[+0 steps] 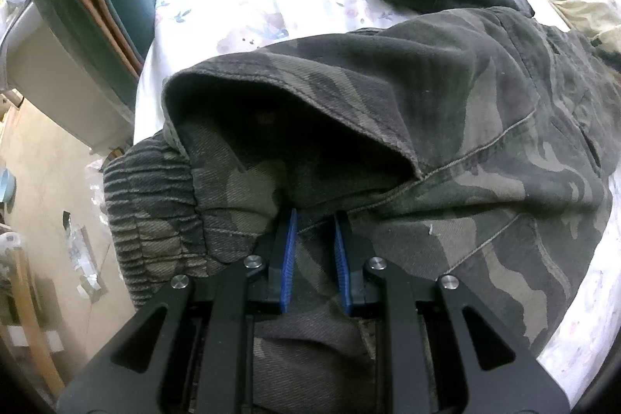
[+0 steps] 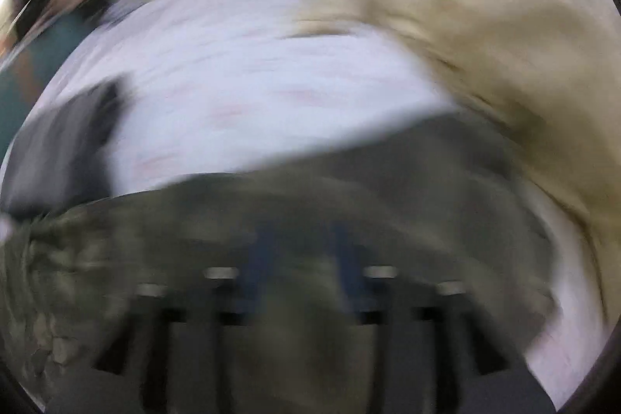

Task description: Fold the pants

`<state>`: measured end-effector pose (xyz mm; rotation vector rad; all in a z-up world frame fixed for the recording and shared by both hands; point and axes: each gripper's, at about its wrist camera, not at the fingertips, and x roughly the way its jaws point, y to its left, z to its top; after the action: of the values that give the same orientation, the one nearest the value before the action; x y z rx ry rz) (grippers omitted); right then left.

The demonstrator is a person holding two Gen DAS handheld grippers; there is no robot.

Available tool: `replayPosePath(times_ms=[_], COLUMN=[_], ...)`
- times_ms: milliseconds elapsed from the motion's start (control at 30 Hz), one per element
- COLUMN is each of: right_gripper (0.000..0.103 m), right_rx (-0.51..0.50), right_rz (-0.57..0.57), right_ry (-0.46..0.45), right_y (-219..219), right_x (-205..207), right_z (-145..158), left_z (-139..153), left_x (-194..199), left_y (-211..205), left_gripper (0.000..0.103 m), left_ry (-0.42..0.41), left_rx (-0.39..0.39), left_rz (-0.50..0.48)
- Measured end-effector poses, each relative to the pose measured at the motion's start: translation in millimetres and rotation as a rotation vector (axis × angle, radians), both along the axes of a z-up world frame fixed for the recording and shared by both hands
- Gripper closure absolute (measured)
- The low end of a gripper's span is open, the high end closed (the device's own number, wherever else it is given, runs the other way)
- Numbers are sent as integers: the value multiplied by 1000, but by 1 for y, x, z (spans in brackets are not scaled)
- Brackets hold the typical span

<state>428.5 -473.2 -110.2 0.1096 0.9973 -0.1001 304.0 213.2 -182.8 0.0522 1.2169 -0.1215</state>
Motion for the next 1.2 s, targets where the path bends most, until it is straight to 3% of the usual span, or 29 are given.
replayPosePath(times_ms=[67,200,267,333,400,433,533,600,667,733,800,833,900,1033,1100,1200], right_gripper=[52,52,52,52,75,102,103,103,103,103,103,102,90,43,39,39], right_rx=[61,427,476,538,514,454,324,296,296,253,216,233,292,445,465,540], right_rz=[-185,-473,-504,-484,-449,-422,-368,-382,-416,-449,-515,-535,-585,-638,-658,-611], right_ry=[-15,-27,-27,31,43,12,-65,-107,-102,-58,68,119,195,32,-29,20], right_y=[-82,-196,-211,-215,-207,-201,-188,-195,-208,-218,-224,-225,-229,-241,-244,-241], right_x=[-31,-79,-82,-68,-56,-55,-55,-68,-71,-81,-79,-78,-85,-113,-124,-117], right_z=[6,-10,-19,-39,-43,-35,-1,28,39,29,-12,-28,-61,-50,-45,-67], left_z=[1,1,0,0,0,1,1,2,2,4,4,4,4,3,3,5], left_x=[5,19,22,23,22,21,18,14,13,12,11,10,9,13,13,11], left_y=[2,6,3,-1,-2,-3,-6,-7,-7,-7,-8,-8,-10,-9,-11,-15], left_gripper=[86,86,86,86,86,86,86,86,86,87,86,86,86,86,86,86], left_ry=[35,126,146,155,157,153,130,115,115,124,122,121,119,115,114,116], left_rx=[-15,-48,-30,-7,-3,2,20,30,20,13,16,20,26,30,34,31], left_rz=[-8,15,24,32,50,59,75,78,80,74,69,66,61,59,57,59])
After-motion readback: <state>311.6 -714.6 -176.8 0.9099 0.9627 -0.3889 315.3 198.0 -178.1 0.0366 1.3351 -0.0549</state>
